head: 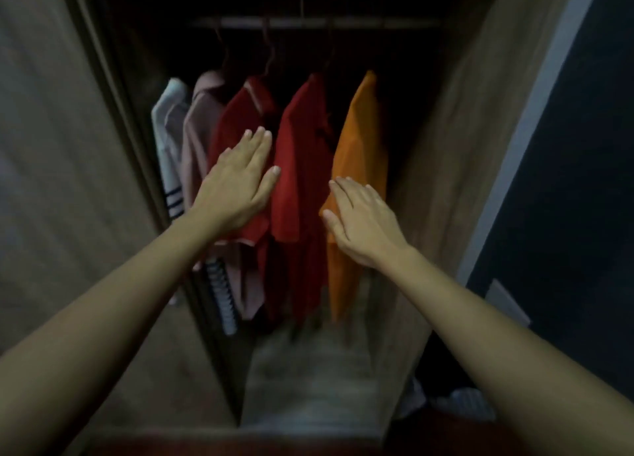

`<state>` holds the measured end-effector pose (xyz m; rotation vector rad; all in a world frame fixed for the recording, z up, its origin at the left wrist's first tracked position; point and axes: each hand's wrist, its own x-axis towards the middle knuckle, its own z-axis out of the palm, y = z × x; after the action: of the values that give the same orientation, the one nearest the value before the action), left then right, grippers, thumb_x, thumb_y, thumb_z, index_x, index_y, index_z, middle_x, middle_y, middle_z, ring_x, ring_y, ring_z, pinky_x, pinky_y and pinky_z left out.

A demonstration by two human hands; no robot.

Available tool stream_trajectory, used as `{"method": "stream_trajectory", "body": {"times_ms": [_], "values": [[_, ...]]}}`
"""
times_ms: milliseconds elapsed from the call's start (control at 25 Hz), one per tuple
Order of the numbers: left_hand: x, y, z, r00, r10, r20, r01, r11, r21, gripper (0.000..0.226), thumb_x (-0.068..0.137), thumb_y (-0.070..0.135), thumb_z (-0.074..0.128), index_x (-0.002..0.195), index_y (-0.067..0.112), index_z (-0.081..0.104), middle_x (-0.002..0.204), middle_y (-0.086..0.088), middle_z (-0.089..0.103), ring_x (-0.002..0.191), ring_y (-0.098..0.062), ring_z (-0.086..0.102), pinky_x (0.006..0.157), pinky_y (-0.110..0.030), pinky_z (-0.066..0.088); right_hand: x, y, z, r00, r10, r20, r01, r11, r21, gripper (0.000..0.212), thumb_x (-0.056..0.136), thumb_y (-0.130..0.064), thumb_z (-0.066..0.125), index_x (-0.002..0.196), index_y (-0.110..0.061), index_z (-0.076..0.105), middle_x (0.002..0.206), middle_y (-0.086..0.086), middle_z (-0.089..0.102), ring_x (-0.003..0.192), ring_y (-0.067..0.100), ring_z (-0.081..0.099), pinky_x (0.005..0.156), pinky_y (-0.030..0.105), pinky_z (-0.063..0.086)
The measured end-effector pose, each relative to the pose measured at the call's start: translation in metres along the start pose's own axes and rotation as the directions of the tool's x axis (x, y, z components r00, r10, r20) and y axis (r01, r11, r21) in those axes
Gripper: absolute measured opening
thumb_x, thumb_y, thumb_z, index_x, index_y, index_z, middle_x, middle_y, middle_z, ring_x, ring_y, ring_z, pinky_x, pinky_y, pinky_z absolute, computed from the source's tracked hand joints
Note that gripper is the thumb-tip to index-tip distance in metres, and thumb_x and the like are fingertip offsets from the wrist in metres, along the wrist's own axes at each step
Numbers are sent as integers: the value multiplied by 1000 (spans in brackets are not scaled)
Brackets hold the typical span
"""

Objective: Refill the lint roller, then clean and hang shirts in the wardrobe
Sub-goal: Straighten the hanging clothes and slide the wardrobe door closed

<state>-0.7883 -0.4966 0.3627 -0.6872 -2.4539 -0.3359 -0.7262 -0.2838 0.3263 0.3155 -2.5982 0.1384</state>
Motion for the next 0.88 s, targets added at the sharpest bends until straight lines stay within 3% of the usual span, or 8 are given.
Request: {"method": "stream_trajectory", "body": {"times_ms": [80, 200, 320, 480, 600, 720, 800, 880], "values": [[-16, -8, 7, 999, 50, 6, -51, 996, 74, 68, 92, 45, 24, 146, 3, 26, 154, -15, 25, 143, -28, 20, 112, -49, 25, -7, -9, 24, 1000, 2, 12, -2, 1000, 23, 63, 90, -44, 23, 136, -5, 43, 138, 14, 49, 129, 27, 44, 109, 41, 30], [-90, -61, 14, 1000, 0, 29, -6, 977, 214, 62, 93, 38, 31, 142, 0, 34, 150, -18, 32, 139, -31, 29, 107, -50, 32, -37, -79, 87, 963, -194, 185, 174, 977, 120, 56, 86, -43, 33, 118, -6, 60, 116, 12, 65, 106, 26, 62, 97, 37, 45], [-127, -119, 3, 1000, -6, 28, -4, 944, 330, 59, 93, 34, 33, 142, 1, 33, 150, -16, 33, 139, -27, 28, 106, -48, 34, -44, -140, 140, 910, -345, 231, 317, 937, 149, 50, 81, -44, 37, 103, -10, 67, 100, 7, 70, 90, 22, 67, 87, 33, 51], [-123, -194, -10, 998, 3, 61, -28, 908, 419, 58, 92, 32, 31, 142, 2, 35, 149, -15, 35, 138, -27, 32, 104, -47, 36, -7, -216, 190, 773, -509, 378, 507, 855, 113, 45, 77, -50, 46, 93, -14, 69, 93, 2, 68, 88, 18, 65, 86, 29, 51], [-109, -238, -9, 990, 93, 107, -134, 862, 488, 59, 92, 33, 29, 143, 4, 34, 151, -13, 33, 140, -25, 28, 106, -48, 33, 30, -263, 215, 742, -462, 486, 542, 840, -28, 50, 70, -59, 60, 96, -18, 71, 97, -4, 68, 95, 12, 62, 95, 24, 45], [-98, -265, -6, 980, 171, 105, -201, 836, 511, 59, 92, 34, 28, 144, 6, 34, 152, -10, 30, 141, -25, 27, 108, -47, 29, 57, -281, 243, 715, -403, 571, 588, 789, -179, 62, 92, -47, 41, 137, -3, 39, 140, 12, 42, 135, 26, 31, 115, 34, 14], [-95, -277, 0, 965, 244, 93, -256, 812, 525, 59, 92, 34, 30, 144, 7, 33, 152, -9, 31, 140, -24, 27, 109, -45, 28, 71, -286, 247, 698, -386, 603, 640, 715, -282, 65, 97, -42, 32, 144, 1, 17, 151, 15, 23, 142, 30, 13, 117, 38, 3], [-92, -287, 7, 947, 312, 74, -301, 783, 545, 60, 92, 35, 32, 144, 7, 31, 152, -9, 30, 141, -24, 25, 111, -43, 21, 79, -289, 247, 663, -413, 624, 702, 632, -328, 57, 100, -31, 25, 145, 1, 10, 152, 15, 20, 142, 29, 13, 118, 39, 3]]}}
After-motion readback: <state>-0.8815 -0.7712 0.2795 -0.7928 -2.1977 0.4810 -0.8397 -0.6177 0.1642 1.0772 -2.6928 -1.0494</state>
